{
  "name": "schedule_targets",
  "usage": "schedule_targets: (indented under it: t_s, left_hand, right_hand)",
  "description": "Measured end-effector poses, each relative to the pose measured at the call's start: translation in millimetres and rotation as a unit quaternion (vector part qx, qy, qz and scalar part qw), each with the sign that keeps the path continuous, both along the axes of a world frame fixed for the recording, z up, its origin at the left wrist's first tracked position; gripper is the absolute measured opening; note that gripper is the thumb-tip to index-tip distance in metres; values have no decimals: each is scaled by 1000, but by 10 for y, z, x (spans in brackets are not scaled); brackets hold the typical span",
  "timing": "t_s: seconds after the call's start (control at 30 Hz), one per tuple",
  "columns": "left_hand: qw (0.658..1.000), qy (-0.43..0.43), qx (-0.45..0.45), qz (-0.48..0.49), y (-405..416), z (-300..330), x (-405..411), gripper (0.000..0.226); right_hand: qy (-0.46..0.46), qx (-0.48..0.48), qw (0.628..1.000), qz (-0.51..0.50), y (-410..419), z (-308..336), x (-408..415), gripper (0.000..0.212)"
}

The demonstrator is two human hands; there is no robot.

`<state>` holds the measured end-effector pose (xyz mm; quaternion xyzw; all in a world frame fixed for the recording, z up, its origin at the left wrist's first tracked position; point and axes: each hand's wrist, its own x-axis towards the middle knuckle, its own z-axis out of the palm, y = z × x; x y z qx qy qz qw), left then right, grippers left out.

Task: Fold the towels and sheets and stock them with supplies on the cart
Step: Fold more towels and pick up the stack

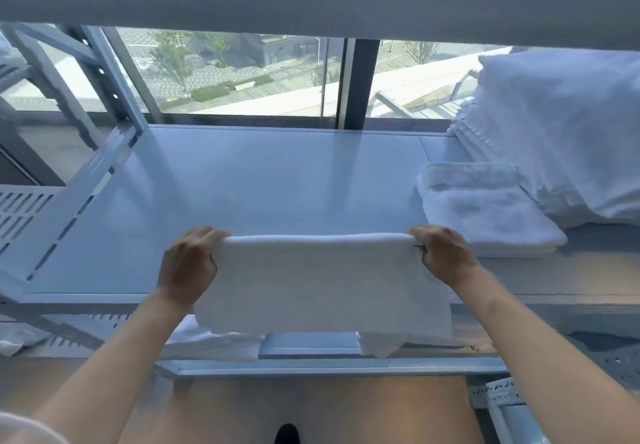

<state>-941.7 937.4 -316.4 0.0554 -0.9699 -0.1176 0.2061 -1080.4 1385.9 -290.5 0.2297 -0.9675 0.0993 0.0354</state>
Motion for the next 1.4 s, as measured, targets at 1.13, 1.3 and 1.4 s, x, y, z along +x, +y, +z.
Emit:
schedule_targets:
  t_s: [1.13,1.3,1.4]
  left_hand:
    - [975,-101,-57,-188,301,-812,185,61]
    - [987,-77,-7,-139,-106,-751,317,59]
    - [989,-75,10,-126,-271,-654,299,65]
  right_hand:
    - [-14,-58,992,113,-695,-890,837,65]
    - [-4,-113,992,54,-387,-759,804,61]
    - [12,-92,995,24,-306,-682,718,57]
